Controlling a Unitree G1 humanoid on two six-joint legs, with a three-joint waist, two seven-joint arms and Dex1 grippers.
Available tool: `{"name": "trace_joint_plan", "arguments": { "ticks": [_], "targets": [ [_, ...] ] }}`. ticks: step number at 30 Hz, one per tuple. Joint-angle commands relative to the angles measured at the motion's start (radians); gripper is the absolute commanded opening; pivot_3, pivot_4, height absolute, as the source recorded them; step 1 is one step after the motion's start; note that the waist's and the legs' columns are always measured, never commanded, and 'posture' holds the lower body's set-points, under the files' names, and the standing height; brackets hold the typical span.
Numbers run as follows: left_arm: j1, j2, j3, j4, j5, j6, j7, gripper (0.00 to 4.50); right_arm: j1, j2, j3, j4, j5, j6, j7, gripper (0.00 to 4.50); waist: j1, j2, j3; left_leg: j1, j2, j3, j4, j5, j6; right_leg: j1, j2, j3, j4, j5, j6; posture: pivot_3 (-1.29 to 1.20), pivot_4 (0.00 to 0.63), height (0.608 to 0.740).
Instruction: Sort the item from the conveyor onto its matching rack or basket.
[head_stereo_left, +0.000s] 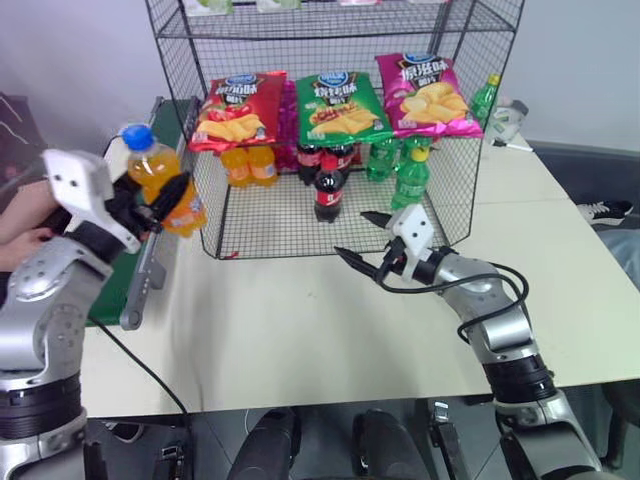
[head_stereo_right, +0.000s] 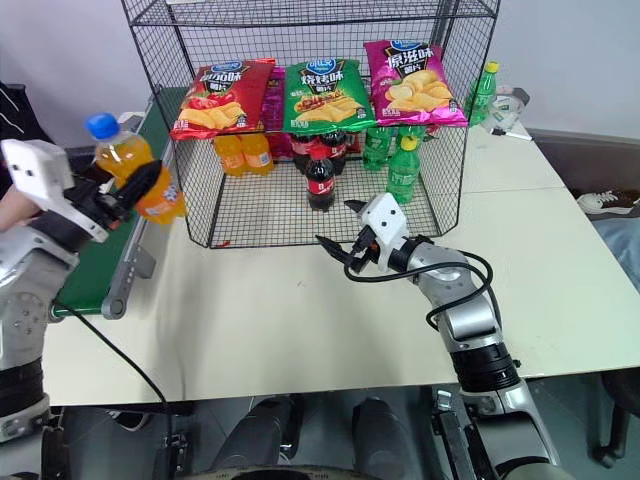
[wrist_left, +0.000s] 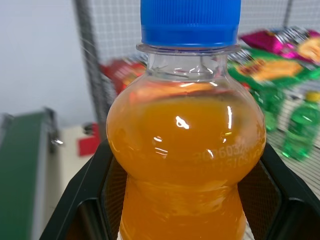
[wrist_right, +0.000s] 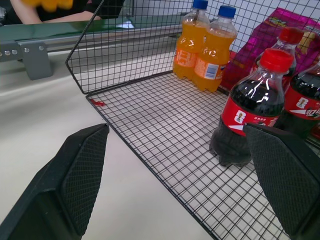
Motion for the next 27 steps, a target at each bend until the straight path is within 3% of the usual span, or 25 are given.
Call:
{"name": "trace_joint_plan", "arguments": {
  "ticks": [1, 8, 14, 21, 27],
  "targets": [
    [-0.034, -0.054, -0.104, 0.009, 0.1, -0.03, 0.054, 2.73, -0.007, -0.011, -0.032, -0.045, 0.01, -0.008, -0.009, 4.5, 0.004, 0.0, 0.0, 0.0, 0.0, 0.0, 0.0, 0.0, 0.0, 0.0, 0.0, 0.0, 0.0, 0.0, 0.0, 0.0, 0.15, 0.74],
    [-0.17, -0.254, -0.205, 0.327, 0.265, -0.205, 0.128, 2.73, 0.002, -0.023, -0.045, -0.058, 0.009, -0.006, -0.021, 4.5, 0.006, 0.0, 0.0, 0.0, -0.001, -0.001, 0.002, 0.0, 0.0, 0.001, 0.0, -0.001, 0.0, 0.0, 0.0, 0.0, 0.15, 0.74],
    [-0.328, -0.354, -0.249, 0.659, 0.383, -0.413, 0.137, 2.73, 0.011, -0.026, -0.05, -0.076, 0.009, 0.002, -0.027, 4.5, 0.004, -0.001, 0.0, 0.0, -0.002, 0.0, 0.002, 0.0, 0.0, 0.001, 0.0, -0.001, 0.0, 0.0, 0.001, 0.0, 0.15, 0.74],
    [-0.497, -0.428, -0.24, 1.054, 0.468, -0.673, 0.181, 2.73, 0.039, -0.032, -0.064, -0.122, 0.01, 0.023, -0.044, 4.5, 0.003, -0.001, 0.0, -0.001, -0.002, 0.0, 0.003, 0.0, 0.0, 0.001, 0.0, -0.002, 0.001, 0.0, 0.001, 0.0, 0.15, 0.74],
    [-0.568, -0.447, -0.209, 1.272, 0.494, -0.824, 0.262, 2.73, 0.063, -0.036, -0.073, -0.152, 0.011, 0.037, -0.059, 4.5, 0.002, -0.001, 0.0, -0.001, -0.002, 0.0, 0.003, 0.0, 0.0, 0.001, 0.001, -0.002, 0.001, 0.0, 0.001, 0.0, 0.15, 0.74]
  ]
}}
